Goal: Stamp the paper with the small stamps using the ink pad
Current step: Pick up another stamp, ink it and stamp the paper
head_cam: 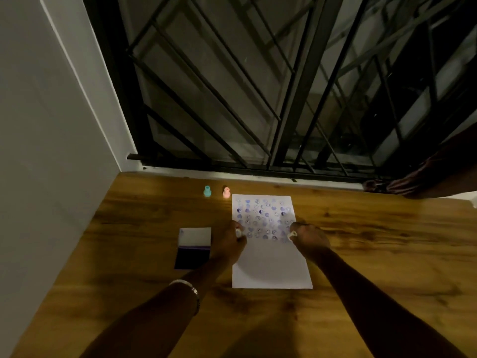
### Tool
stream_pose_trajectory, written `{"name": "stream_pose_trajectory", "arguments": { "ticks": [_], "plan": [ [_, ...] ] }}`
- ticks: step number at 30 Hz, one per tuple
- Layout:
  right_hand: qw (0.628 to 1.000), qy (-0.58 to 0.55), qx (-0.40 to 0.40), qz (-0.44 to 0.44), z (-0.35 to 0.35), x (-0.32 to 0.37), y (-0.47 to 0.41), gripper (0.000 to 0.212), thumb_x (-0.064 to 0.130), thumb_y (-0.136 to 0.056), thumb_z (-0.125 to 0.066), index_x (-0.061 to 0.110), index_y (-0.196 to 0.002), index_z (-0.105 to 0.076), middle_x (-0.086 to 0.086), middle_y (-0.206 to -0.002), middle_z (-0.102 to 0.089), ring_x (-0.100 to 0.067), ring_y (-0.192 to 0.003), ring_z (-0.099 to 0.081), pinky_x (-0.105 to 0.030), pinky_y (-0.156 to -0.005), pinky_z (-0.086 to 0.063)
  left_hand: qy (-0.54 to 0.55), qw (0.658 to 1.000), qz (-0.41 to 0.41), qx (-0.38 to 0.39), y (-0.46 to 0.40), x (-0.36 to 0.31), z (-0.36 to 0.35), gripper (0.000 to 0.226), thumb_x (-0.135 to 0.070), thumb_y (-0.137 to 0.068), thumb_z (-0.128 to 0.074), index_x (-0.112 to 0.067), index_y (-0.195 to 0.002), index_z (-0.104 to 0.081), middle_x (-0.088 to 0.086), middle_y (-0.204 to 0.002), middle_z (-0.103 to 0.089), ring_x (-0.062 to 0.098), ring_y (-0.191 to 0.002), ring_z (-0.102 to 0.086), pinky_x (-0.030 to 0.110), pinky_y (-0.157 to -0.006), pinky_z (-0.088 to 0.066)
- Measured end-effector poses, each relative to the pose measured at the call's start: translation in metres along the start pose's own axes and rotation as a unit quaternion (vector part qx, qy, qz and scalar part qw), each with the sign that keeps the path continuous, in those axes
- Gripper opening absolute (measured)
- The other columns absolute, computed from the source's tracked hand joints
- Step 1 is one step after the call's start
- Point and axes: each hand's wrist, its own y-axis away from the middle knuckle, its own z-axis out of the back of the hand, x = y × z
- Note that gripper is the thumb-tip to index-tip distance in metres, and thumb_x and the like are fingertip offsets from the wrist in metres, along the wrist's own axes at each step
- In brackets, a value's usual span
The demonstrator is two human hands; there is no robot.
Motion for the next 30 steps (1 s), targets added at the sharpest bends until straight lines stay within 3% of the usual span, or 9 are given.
{"name": "stream_pose_trajectory", "arguments": {
  "ticks": [3, 6, 9, 12, 15, 19, 26, 30],
  "plan": [
    [1.000, 0.007, 0.024, 0.003, -0.002, -0.001, 0.000, 0.027, 0.027, -0.102, -0.038, 0.010, -0.116, -0.055, -0.012, -0.101, -0.067, -0.025, -0.086, -0.067, -0.033, -0.072, -0.055, -0.005, 1.000, 0.005, -0.003, 0.000, 0.002, -0.004, 0.020, -0.022, -0.090, -0.059, -0.017, -0.109, -0.058, 0.007, -0.110, -0.066, 0.021, -0.100, -0.063, 0.021, -0.071, -0.047],
    [0.998, 0.018, 0.038, -0.040, 0.000, -0.001, -0.004, 0.028, 0.026, -0.099, -0.045, 0.012, -0.121, -0.056, -0.014, -0.113, -0.064, -0.034, -0.101, -0.064, -0.041, -0.082, -0.052, -0.010, 1.000, 0.010, -0.004, -0.001, 0.004, -0.005, 0.020, -0.023, -0.090, -0.059, -0.018, -0.108, -0.058, 0.006, -0.111, -0.066, 0.021, -0.103, -0.063, 0.027, -0.078, -0.052],
    [0.999, -0.030, 0.028, -0.027, -0.003, -0.003, -0.001, 0.032, 0.021, -0.102, -0.041, 0.004, -0.128, -0.049, -0.015, -0.114, -0.064, -0.028, -0.099, -0.065, -0.036, -0.082, -0.057, -0.023, 1.000, 0.000, -0.013, -0.001, 0.005, -0.007, 0.019, -0.024, -0.089, -0.060, -0.018, -0.108, -0.059, 0.005, -0.109, -0.067, 0.020, -0.102, -0.063, 0.025, -0.076, -0.050],
    [0.999, 0.003, 0.039, -0.021, 0.000, -0.001, -0.001, 0.032, 0.021, -0.102, -0.042, 0.005, -0.129, -0.048, -0.015, -0.117, -0.063, -0.030, -0.103, -0.064, -0.037, -0.087, -0.056, -0.035, 0.999, -0.013, -0.022, 0.000, 0.007, -0.008, 0.018, -0.026, -0.089, -0.059, -0.018, -0.105, -0.059, 0.004, -0.105, -0.067, 0.019, -0.098, -0.063, 0.024, -0.074, -0.049],
    [0.999, 0.013, 0.027, -0.013, 0.001, 0.002, -0.006, 0.031, 0.023, -0.103, -0.040, 0.005, -0.126, -0.052, -0.012, -0.113, -0.066, -0.024, -0.096, -0.067, -0.033, -0.083, -0.059, -0.056, 0.998, -0.027, -0.024, 0.000, 0.009, -0.011, 0.018, -0.029, -0.089, -0.057, -0.018, -0.104, -0.060, 0.004, -0.102, -0.067, 0.018, -0.096, -0.064, 0.032, -0.081, -0.057],
    [0.999, 0.017, 0.036, 0.005, 0.003, 0.001, -0.010, 0.029, 0.022, -0.102, -0.042, 0.004, -0.114, -0.061, -0.011, -0.103, -0.070, -0.020, -0.085, -0.069, -0.027, -0.074, -0.058, -0.067, 0.997, -0.031, -0.019, 0.004, 0.011, -0.016, 0.017, -0.034, -0.092, -0.051, -0.024, -0.105, -0.057, -0.002, -0.098, -0.067, 0.014, -0.090, -0.065, 0.026, -0.076, -0.056],
    [1.000, -0.003, 0.008, 0.008, -0.004, -0.001, -0.007, 0.025, 0.022, -0.097, -0.054, 0.007, -0.116, -0.062, -0.011, -0.114, -0.068, -0.023, -0.098, -0.066, -0.032, -0.084, -0.057, -0.059, 0.998, -0.019, -0.002, 0.007, 0.011, -0.020, 0.016, -0.037, -0.093, -0.046, -0.027, -0.100, -0.055, -0.002, -0.090, -0.066, 0.013, -0.083, -0.065, 0.024, -0.069, -0.054],
    [1.000, -0.004, 0.014, 0.007, -0.001, 0.000, -0.008, 0.024, 0.023, -0.095, -0.057, 0.008, -0.112, -0.063, -0.010, -0.108, -0.069, -0.021, -0.091, -0.067, -0.029, -0.078, -0.057, -0.057, 0.998, -0.014, -0.019, 0.007, 0.006, -0.016, 0.016, -0.035, -0.092, -0.050, -0.025, -0.103, -0.056, -0.002, -0.095, -0.067, 0.014, -0.087, -0.064, 0.024, -0.072, -0.053]
  ]
}}
